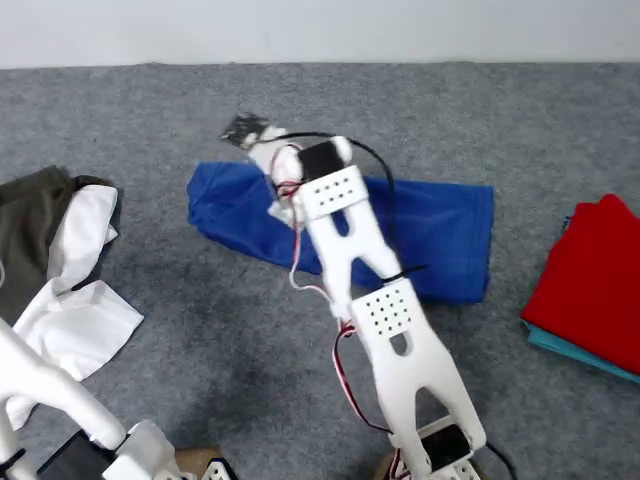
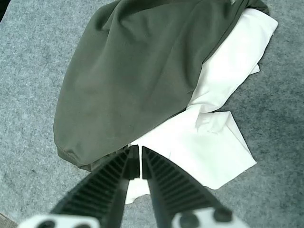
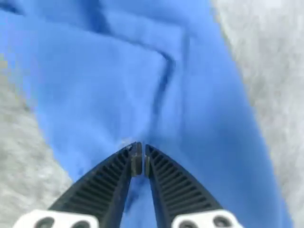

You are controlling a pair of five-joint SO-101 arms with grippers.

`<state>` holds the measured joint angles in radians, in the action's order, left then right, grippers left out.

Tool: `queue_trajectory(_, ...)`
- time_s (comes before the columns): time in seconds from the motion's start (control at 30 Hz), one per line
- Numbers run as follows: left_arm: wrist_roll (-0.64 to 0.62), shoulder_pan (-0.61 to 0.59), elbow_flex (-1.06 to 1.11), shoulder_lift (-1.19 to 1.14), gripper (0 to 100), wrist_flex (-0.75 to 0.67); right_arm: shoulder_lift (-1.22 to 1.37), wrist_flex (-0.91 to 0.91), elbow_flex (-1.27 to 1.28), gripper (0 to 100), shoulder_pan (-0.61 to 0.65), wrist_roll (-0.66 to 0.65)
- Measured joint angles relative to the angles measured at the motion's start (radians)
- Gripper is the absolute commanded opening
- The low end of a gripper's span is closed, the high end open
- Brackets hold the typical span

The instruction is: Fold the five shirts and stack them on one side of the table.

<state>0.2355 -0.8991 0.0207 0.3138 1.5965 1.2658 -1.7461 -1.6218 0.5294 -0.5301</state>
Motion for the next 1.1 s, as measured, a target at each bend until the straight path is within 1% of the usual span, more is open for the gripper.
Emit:
queue_trajectory(0.1,0.0,0.0,0.0,0.0,2,0.0,-0.029,0.052,-0.003,2.2,0.051,0.0)
queue_trajectory(0.23,0.0,0.0,0.0,0.0,2,0.0,-0.035,0.203,0.003,2.1,0.103,0.0)
queue_trajectory(0.4,0.0,0.0,0.0,0.0,2,0.0,-0.02,0.427,0.109,2.1,0.157,0.0)
queue_trajectory(0.5,0.0,0.0,0.0,0.0,2,0.0,0.023,0.508,0.18,2.1,0.189,0.0)
queue_trajectory(0.63,0.0,0.0,0.0,0.0,2,0.0,0.063,0.528,0.229,2.1,0.226,-0.012)
queue_trajectory(0.83,0.0,0.0,0.0,0.0,2,0.0,0.064,0.508,0.187,2.0,0.229,-0.037)
queue_trajectory(0.93,0.0,0.0,0.0,0.0,2,0.0,0.041,0.437,0.14,2.2,0.229,-0.037)
queue_trajectory(1.1,0.0,0.0,0.0,0.0,2,0.0,-0.031,0.262,0.068,2.5,0.232,-0.037)
